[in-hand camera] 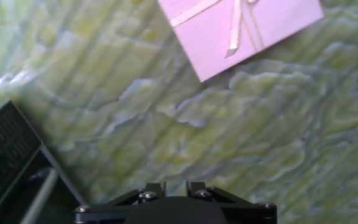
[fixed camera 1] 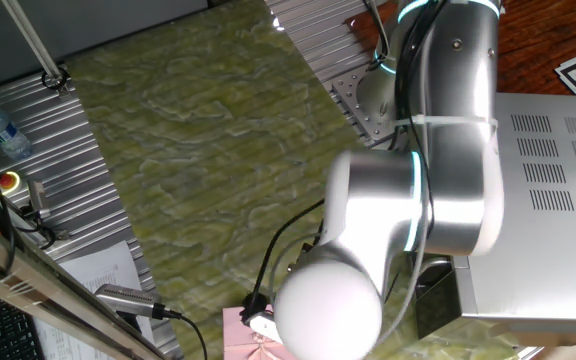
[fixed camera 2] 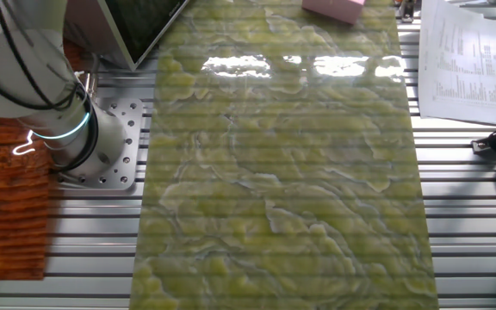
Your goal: Open the microwave door
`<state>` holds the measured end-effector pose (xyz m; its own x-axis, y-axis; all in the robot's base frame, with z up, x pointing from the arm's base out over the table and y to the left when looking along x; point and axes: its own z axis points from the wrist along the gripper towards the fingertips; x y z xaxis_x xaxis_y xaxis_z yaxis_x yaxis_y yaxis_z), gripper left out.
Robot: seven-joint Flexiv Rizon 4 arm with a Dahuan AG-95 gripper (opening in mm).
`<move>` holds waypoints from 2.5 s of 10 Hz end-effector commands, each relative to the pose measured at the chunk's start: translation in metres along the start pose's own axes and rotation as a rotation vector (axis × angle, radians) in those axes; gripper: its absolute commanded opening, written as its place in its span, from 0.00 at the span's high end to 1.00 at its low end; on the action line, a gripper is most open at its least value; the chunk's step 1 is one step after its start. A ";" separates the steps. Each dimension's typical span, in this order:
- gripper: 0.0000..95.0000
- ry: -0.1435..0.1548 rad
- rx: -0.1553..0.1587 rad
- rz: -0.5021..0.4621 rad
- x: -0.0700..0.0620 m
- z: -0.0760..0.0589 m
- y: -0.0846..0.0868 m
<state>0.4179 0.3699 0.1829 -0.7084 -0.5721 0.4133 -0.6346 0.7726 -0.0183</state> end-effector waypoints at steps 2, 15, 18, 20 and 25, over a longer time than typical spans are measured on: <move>0.80 -0.014 0.017 0.003 0.005 0.008 -0.003; 0.60 -0.015 0.059 -0.077 0.021 0.014 0.055; 0.60 -0.021 0.071 -0.093 0.023 0.016 0.060; 0.60 -0.036 0.082 -0.103 0.023 0.016 0.060; 0.60 -0.044 0.068 -0.117 0.018 0.014 0.081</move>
<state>0.3479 0.4176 0.1752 -0.6444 -0.6675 0.3732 -0.7298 0.6825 -0.0393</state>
